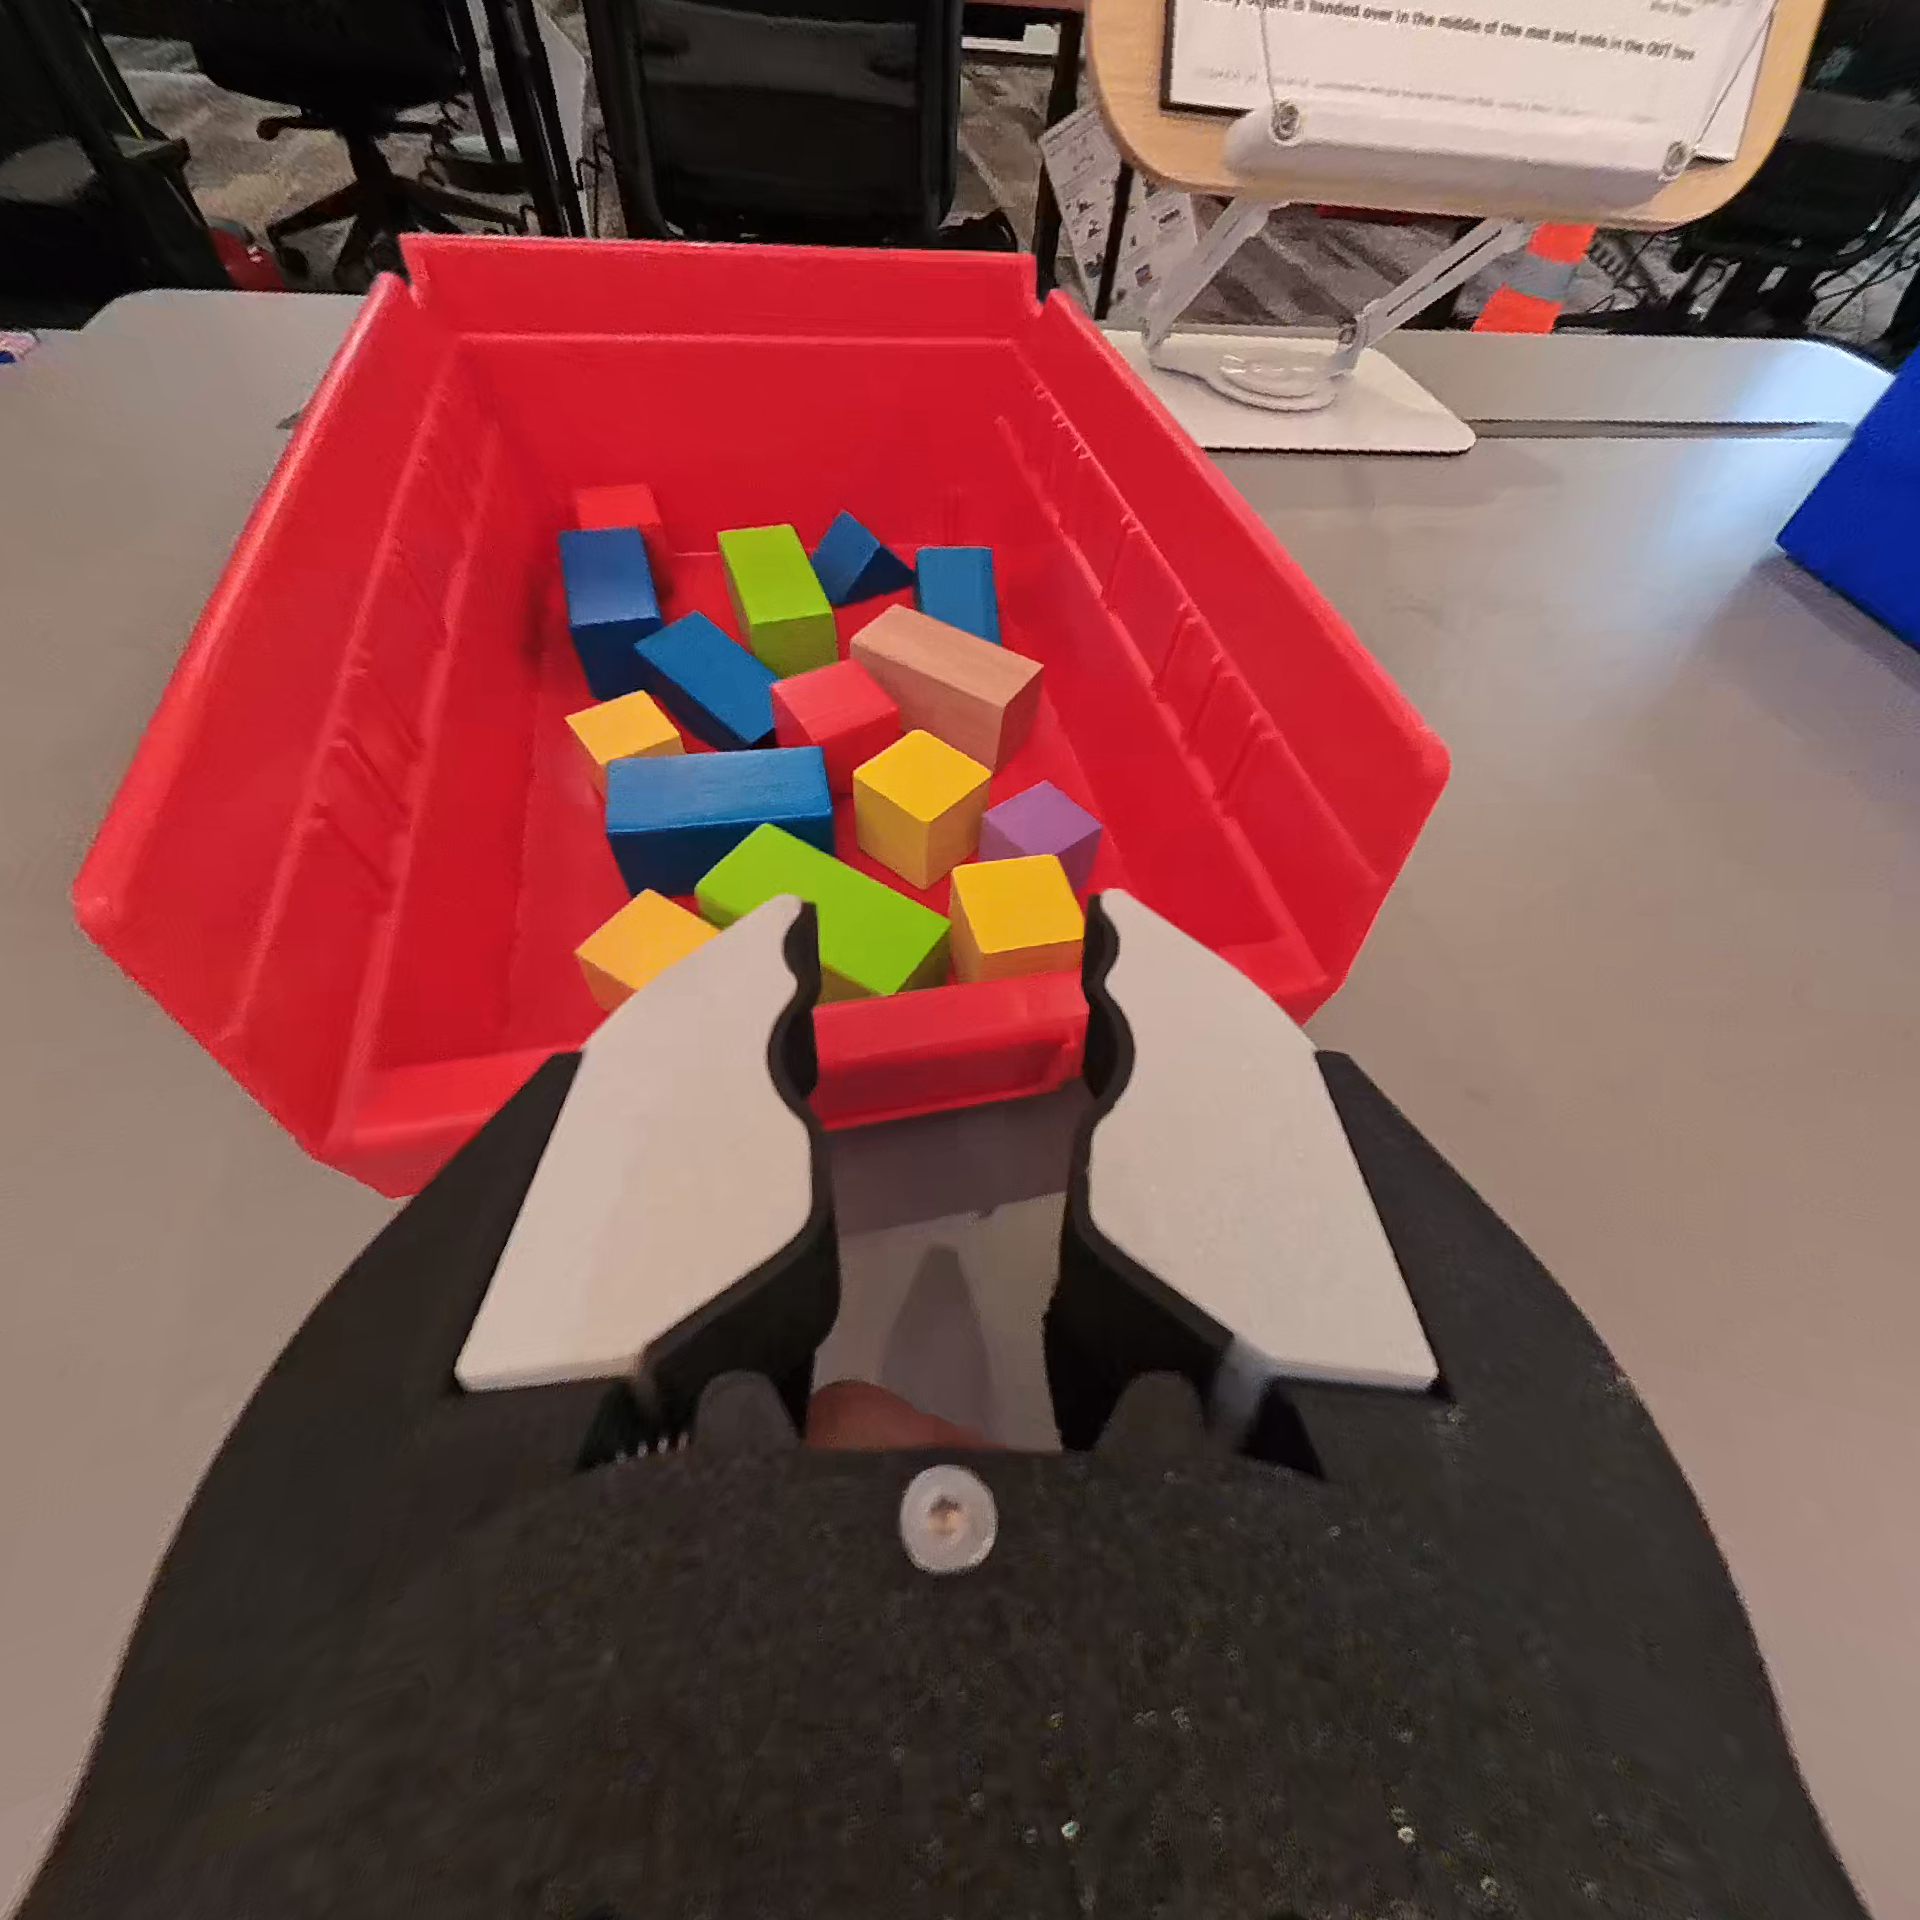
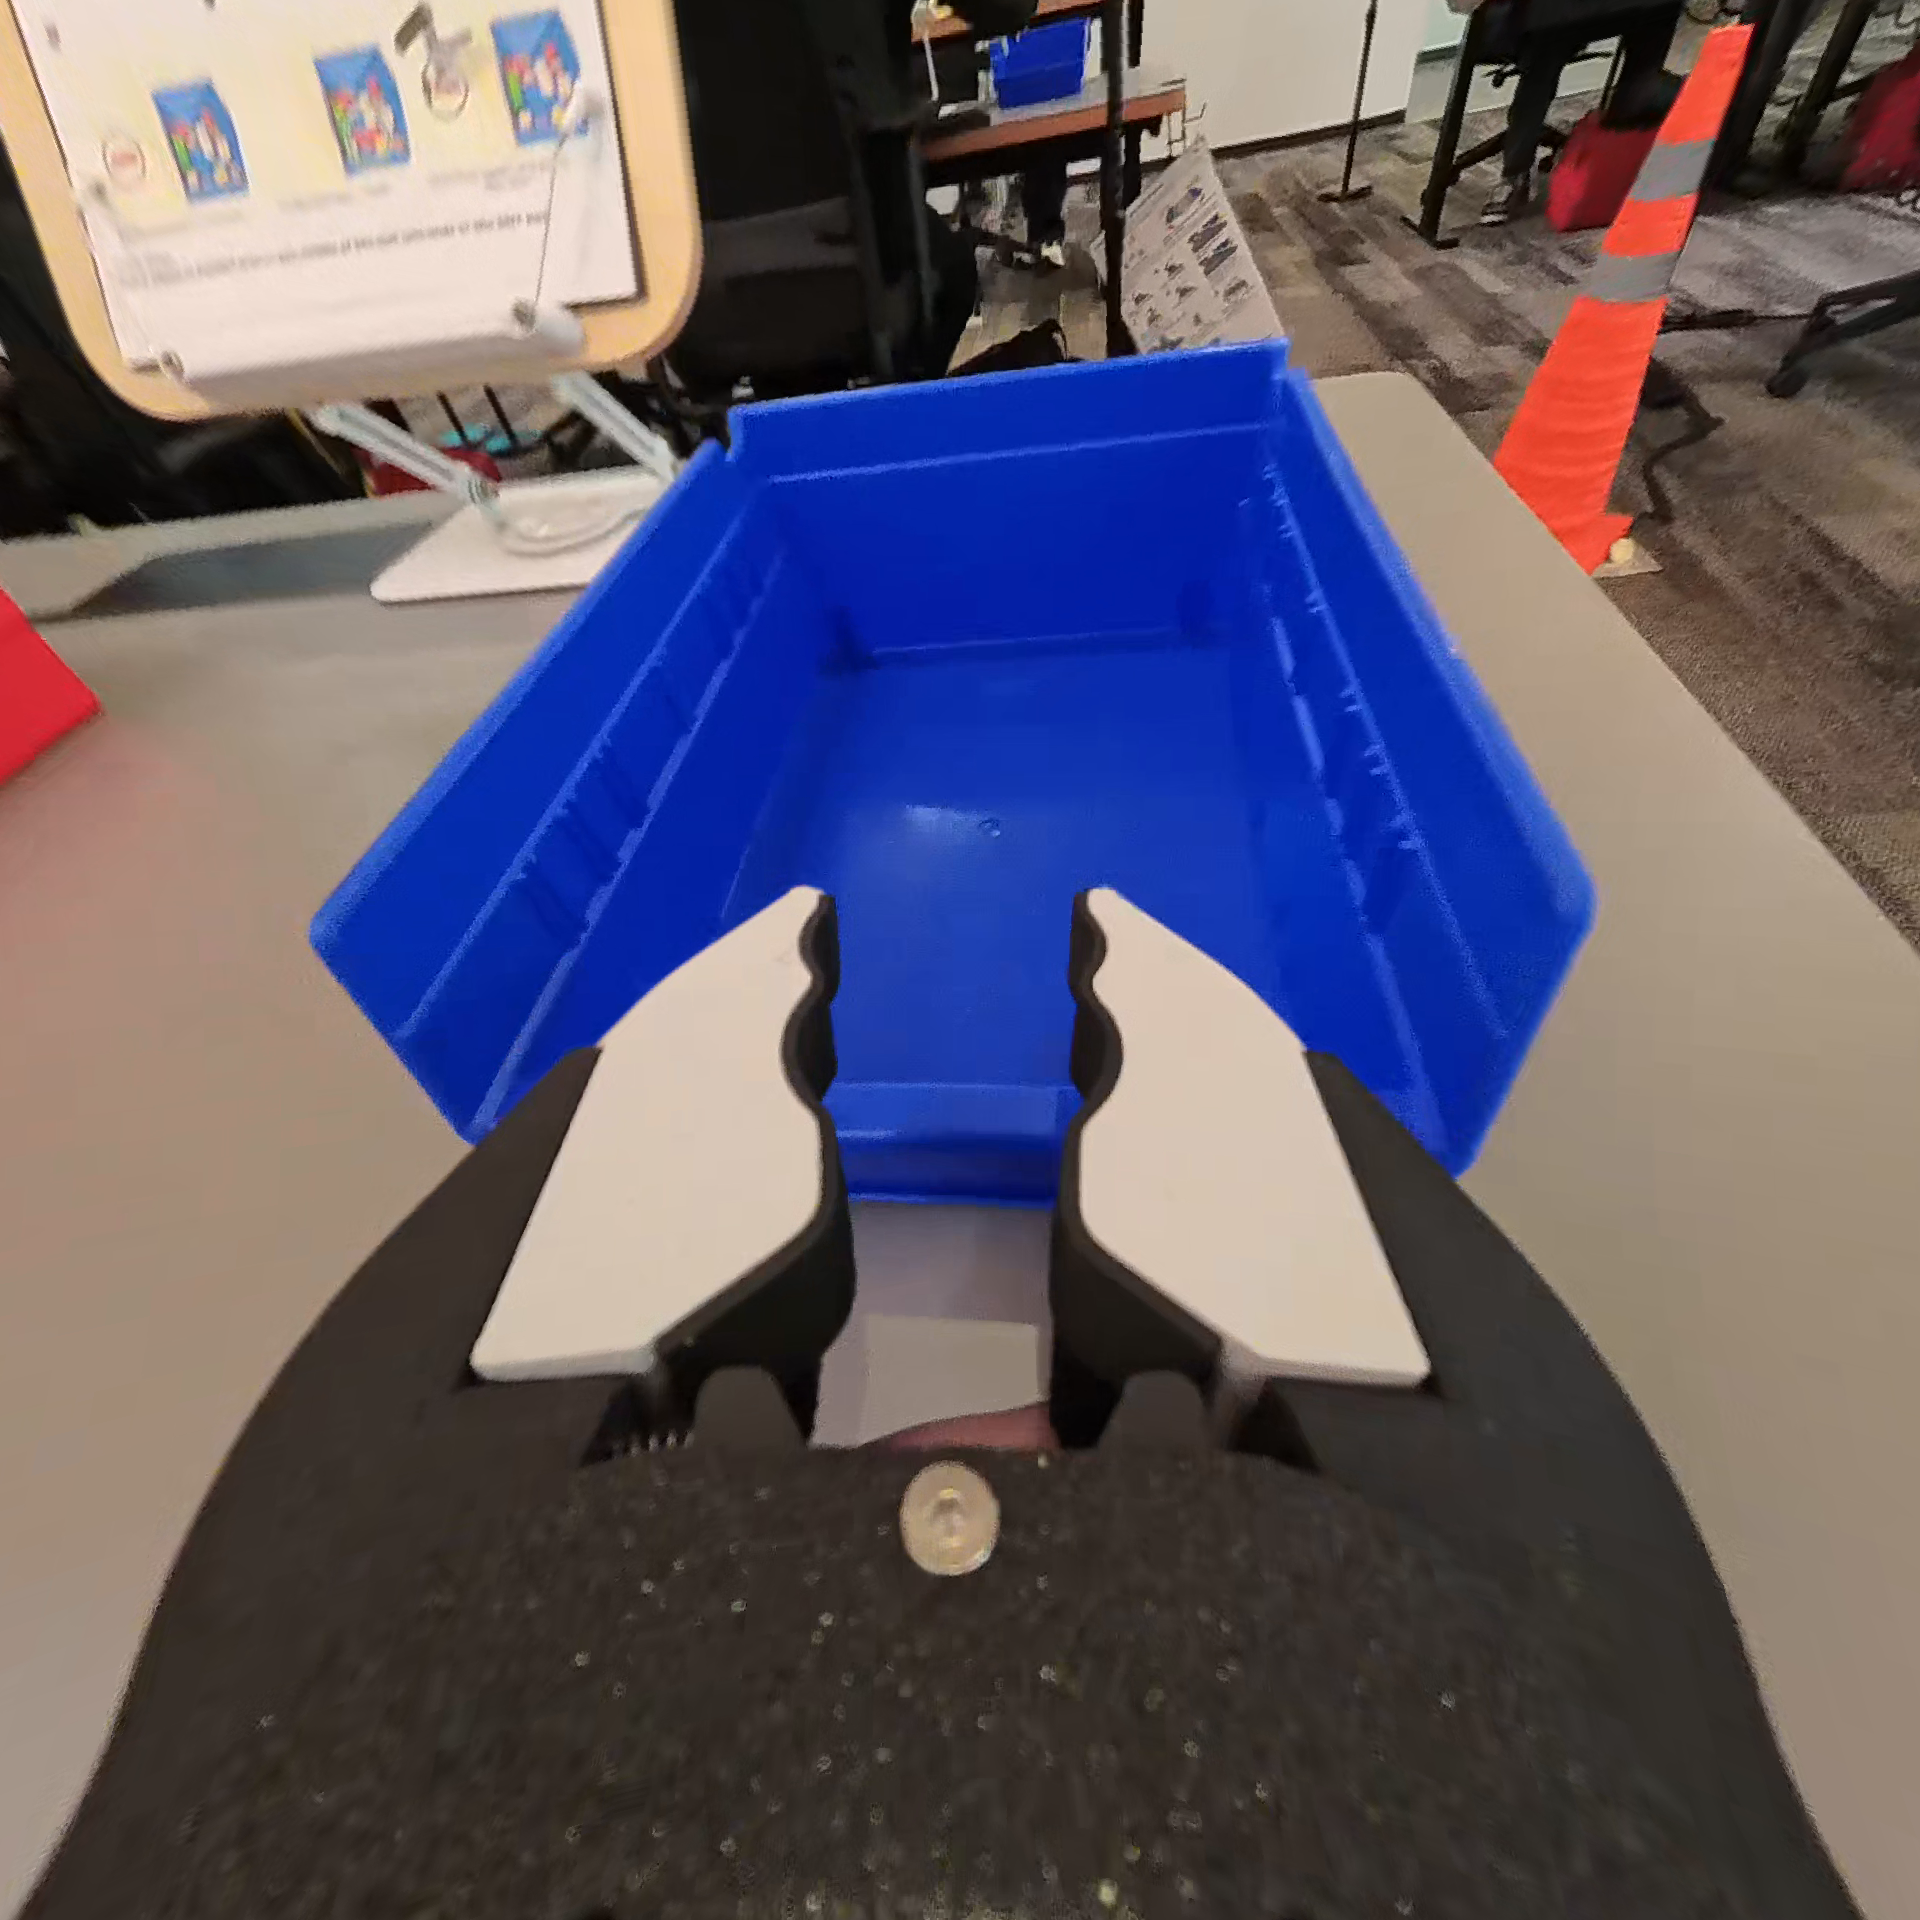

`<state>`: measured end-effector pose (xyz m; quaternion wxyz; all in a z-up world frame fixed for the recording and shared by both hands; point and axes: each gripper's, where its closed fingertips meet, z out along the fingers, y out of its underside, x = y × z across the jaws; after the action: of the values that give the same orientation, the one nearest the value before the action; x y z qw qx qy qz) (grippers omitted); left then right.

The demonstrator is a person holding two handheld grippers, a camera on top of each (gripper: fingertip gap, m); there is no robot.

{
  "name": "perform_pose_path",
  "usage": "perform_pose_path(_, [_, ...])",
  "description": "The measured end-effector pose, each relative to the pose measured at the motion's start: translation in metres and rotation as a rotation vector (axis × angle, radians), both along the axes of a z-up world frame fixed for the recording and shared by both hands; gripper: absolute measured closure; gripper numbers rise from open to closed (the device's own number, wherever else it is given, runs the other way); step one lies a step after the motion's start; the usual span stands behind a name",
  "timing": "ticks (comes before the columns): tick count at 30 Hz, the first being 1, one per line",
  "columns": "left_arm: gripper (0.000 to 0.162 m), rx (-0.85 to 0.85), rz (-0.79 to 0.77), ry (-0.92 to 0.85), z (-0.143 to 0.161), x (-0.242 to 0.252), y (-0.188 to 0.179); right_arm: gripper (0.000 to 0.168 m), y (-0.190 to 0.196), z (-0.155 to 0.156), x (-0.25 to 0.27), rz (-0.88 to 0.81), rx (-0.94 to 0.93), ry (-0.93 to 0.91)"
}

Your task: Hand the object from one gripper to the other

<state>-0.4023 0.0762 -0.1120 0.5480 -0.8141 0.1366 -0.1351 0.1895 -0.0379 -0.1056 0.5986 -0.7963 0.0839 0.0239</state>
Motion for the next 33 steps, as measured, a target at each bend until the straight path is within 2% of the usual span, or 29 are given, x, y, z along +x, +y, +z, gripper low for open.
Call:
perform_pose_path(6, [0.114,0.020,0.021,0.016,0.001,-0.006,0.002,0.126,0.009,-0.011,-0.015,0.025,-0.069,-0.108])
perform_pose_path(26, [0.114,-0.066,-0.040,0.011,-0.013,0.003,0.000,0.128,0.014,-0.017,-0.022,0.044,-0.106,-0.218])
perform_pose_path(31, [0.114,-0.120,-0.096,0.065,0.010,0.010,0.005,0.129,0.012,-0.019,-0.025,0.048,-0.121,-0.285])
perform_pose_path(33, [0.113,-0.202,-0.107,0.053,0.019,0.013,0.014,0.129,0.012,-0.020,-0.026,0.055,-0.123,-0.298])
